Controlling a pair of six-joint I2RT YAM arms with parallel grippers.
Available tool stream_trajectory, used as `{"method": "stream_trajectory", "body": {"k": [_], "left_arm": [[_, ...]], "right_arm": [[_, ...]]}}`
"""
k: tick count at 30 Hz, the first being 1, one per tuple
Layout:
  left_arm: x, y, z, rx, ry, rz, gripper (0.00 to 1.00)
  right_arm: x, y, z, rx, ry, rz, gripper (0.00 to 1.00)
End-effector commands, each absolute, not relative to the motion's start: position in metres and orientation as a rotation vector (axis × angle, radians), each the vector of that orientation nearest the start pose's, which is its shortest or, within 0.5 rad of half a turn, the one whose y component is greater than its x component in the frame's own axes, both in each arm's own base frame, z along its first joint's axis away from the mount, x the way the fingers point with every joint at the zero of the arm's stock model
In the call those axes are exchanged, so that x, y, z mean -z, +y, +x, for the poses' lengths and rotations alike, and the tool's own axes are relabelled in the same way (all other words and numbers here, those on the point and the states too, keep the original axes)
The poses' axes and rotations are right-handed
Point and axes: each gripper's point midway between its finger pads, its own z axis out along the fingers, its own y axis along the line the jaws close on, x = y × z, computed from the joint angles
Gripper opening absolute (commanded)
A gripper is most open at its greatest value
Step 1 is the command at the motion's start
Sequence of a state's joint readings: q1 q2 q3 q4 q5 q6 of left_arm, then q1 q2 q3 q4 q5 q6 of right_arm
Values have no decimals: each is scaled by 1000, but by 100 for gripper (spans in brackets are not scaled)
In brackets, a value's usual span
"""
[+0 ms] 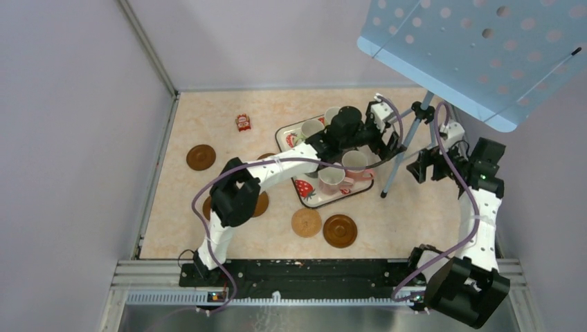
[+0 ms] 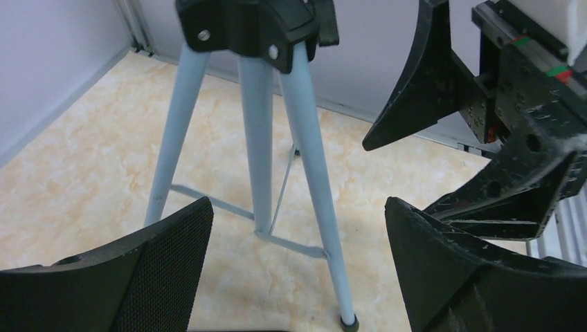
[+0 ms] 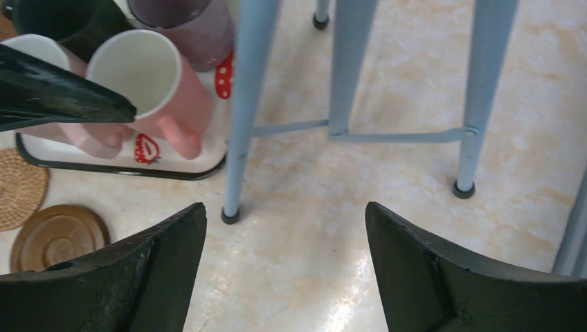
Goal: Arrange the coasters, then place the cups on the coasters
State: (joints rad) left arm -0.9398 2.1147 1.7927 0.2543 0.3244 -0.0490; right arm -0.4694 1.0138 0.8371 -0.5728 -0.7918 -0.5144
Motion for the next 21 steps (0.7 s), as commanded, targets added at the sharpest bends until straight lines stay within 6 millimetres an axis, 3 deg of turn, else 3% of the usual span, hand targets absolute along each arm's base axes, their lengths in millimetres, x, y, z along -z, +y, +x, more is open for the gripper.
{"method": "stream_trajectory", "body": {"k": [1,7,13,21], "left_arm": [[-301,-523,332,1052,1432,892,99],[-313,-492,338,1034,1451,839,99],[-325,-454,358,999,1492,764,99],[-327,-413,376,939,1536,697,99]], "right_arm": [[-199,4,278,-408,2011,-400,84],[-197,17,281,-416,2027,-354,87],[-192,27,301,-323,2030,-276,88],[-184,10,329,-228,2051,-63,88]]}}
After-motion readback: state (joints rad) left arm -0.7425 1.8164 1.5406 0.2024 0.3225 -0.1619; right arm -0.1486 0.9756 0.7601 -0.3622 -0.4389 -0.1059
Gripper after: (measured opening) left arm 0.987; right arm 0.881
